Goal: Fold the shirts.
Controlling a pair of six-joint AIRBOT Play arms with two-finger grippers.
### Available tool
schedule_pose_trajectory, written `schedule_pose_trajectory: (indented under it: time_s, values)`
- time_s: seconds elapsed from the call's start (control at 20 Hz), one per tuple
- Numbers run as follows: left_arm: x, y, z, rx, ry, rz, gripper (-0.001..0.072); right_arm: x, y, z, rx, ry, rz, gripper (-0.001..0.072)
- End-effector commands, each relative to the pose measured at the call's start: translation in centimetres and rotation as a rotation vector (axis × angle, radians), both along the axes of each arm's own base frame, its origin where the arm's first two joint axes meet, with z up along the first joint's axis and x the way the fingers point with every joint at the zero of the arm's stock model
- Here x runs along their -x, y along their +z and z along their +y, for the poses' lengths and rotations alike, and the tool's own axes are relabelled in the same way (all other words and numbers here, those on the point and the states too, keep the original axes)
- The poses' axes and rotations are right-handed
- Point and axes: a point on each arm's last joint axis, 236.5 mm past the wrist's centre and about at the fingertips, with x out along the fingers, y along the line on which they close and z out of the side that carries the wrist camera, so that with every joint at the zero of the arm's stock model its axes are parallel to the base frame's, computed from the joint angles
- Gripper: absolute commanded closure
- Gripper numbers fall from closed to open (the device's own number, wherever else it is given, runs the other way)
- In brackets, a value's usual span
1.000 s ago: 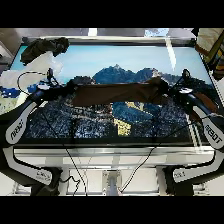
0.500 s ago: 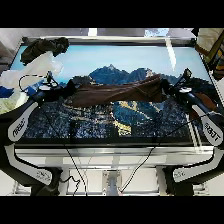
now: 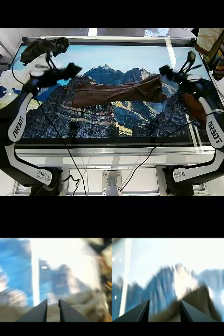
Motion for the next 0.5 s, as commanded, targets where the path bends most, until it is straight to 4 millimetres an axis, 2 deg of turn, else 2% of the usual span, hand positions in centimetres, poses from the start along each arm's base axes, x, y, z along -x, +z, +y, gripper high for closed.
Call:
schedule_pose_trajectory:
  time_s: [0.0,0.1,0.15,0.2,0.25,0.3,0.35,0.45]
  values:
    - [2.5,8.3,-4.8,-0.073,-0.255,-0.191,0.0551,0.0,10.3,-1.7,0.074,0.057,-0.174,0.0272]
    - [4.4,10.3,-8.0,-0.154,-0.362,-0.235,0.0545,1.6,15.3,-4.1,0.139,0.050,-0.243,0.0266]
    - [5.3,10.5,-9.4,-0.200,-0.406,-0.249,0.0502,2.6,17.0,-5.2,0.173,0.047,-0.261,0.0240]
    - [6.0,10.2,-10.9,-0.235,-0.431,-0.240,0.0339,3.7,18.3,-6.4,0.203,0.040,-0.267,0.0213]
    - [6.4,9.5,-11.9,-0.253,-0.433,-0.208,0.0260,4.7,18.8,-7.6,0.204,0.025,-0.253,0.0208]
    - [6.6,8.3,-12.7,-0.297,-0.433,-0.179,0.0222,5.7,18.3,-8.8,0.175,0.008,-0.209,0.0206]
    - [6.8,7.1,-13.1,-0.338,-0.431,-0.150,0.0217,6.6,16.9,-9.8,0.144,0.009,-0.142,0.0205]
    - [6.9,4.8,-13.8,-0.358,-0.421,-0.070,0.0218,8.5,12.7,-11.1,0.126,0.032,0.018,0.0201]
